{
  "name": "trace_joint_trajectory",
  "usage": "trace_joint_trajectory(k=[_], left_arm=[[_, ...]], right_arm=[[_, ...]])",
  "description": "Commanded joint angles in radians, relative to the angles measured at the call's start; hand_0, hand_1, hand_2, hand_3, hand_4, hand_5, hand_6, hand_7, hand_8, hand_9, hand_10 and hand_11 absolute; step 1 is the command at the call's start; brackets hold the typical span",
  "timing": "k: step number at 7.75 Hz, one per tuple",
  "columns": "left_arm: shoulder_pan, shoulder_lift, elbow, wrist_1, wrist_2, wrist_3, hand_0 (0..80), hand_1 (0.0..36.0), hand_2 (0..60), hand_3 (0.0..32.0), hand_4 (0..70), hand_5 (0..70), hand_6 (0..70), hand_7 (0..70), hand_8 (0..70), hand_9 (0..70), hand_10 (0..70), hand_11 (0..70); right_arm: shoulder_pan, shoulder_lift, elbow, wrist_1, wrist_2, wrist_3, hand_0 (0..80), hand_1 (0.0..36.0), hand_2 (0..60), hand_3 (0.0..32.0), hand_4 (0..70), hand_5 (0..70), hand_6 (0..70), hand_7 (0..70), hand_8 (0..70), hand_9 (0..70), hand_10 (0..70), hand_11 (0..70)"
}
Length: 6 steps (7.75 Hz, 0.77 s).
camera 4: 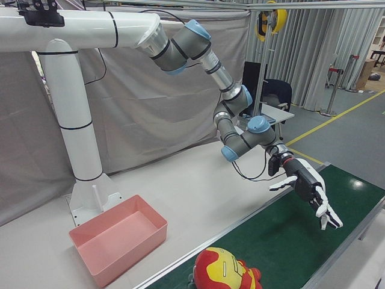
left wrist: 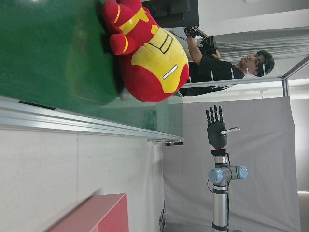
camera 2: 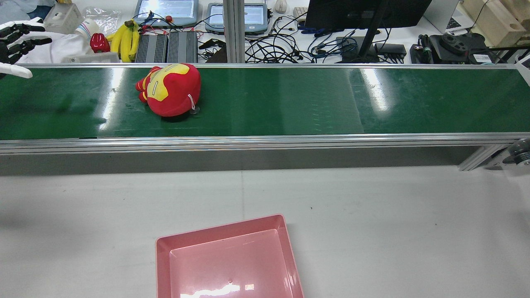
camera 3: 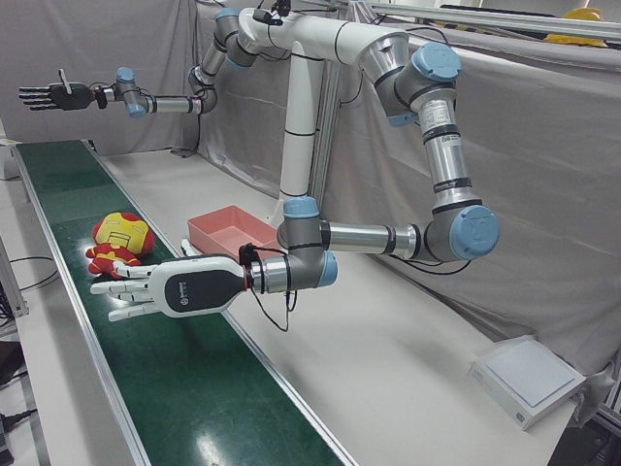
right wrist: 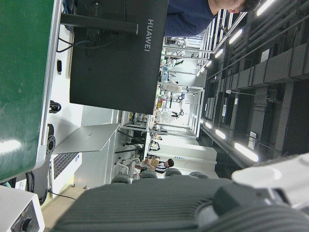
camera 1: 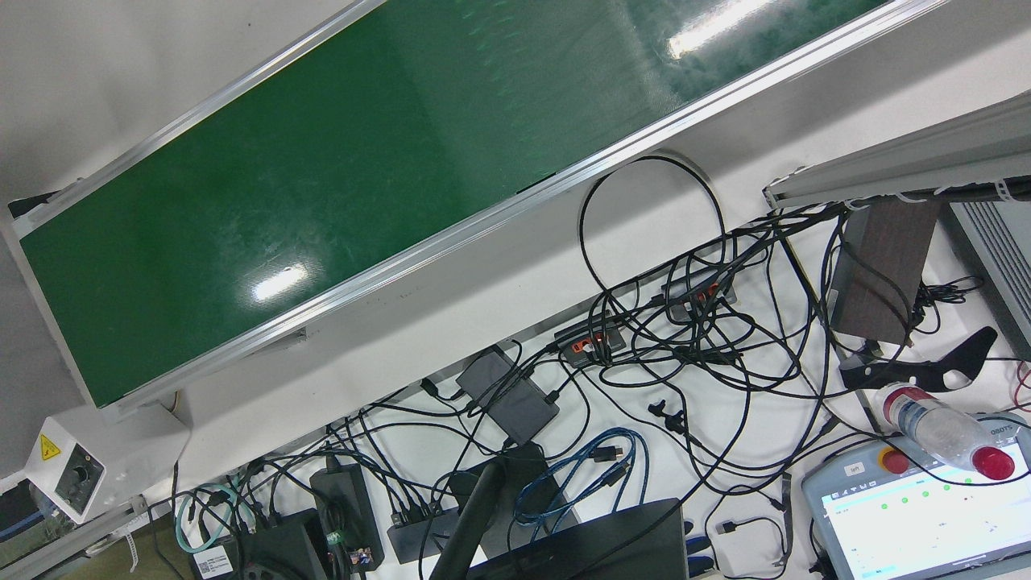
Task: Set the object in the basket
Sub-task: 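Reach the left hand down toward the red-and-yellow plush toy on the belt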
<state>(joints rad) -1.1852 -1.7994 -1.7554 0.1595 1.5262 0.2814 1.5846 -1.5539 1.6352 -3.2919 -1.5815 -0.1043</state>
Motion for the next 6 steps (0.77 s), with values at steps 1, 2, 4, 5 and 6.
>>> trace_joint_trajectory(k=[1,2,4,5,6], left_arm=[[0.004,-0.003,0.002,0.000,-0.003,0.010,63.0,23.3,0.0,0.0,15.8,29.6,6.0,5.1,13.0,19.6,0.0,0.0],[0.006,-0.006,0.002,0.000,-0.006,0.012,63.0,23.3,0.0,0.0,15.9,29.7,6.0,5.1,13.1,19.7,0.0,0.0],[0.015,-0.047,0.005,0.035,-0.006,0.079,63.0,23.3,0.0,0.0,16.1,30.0,6.1,5.2,13.3,19.9,0.0,0.0],[0.015,-0.076,0.004,0.063,-0.006,0.125,63.0,23.3,0.0,0.0,16.1,30.0,6.1,5.2,13.3,19.9,0.0,0.0],[0.015,-0.102,0.004,0.090,-0.006,0.177,63.0,23.3,0.0,0.0,16.1,30.0,6.1,5.2,13.3,19.9,0.0,0.0]], right_arm=[[0.000,0.000,0.000,0.000,0.000,0.000,0.0,0.0,0.0,0.0,0.0,0.0,0.0,0.0,0.0,0.0,0.0,0.0],[0.000,0.000,0.000,0.000,0.000,0.000,0.0,0.0,0.0,0.0,0.0,0.0,0.0,0.0,0.0,0.0,0.0,0.0],[0.000,0.000,0.000,0.000,0.000,0.000,0.0,0.0,0.0,0.0,0.0,0.0,0.0,0.0,0.0,0.0,0.0,0.0],[0.000,0.000,0.000,-0.002,0.000,0.000,0.0,0.0,0.0,0.0,0.0,0.0,0.0,0.0,0.0,0.0,0.0,0.0],[0.000,0.000,0.000,0.000,0.000,0.000,0.0,0.0,0.0,0.0,0.0,0.0,0.0,0.0,0.0,0.0,0.0,0.0]])
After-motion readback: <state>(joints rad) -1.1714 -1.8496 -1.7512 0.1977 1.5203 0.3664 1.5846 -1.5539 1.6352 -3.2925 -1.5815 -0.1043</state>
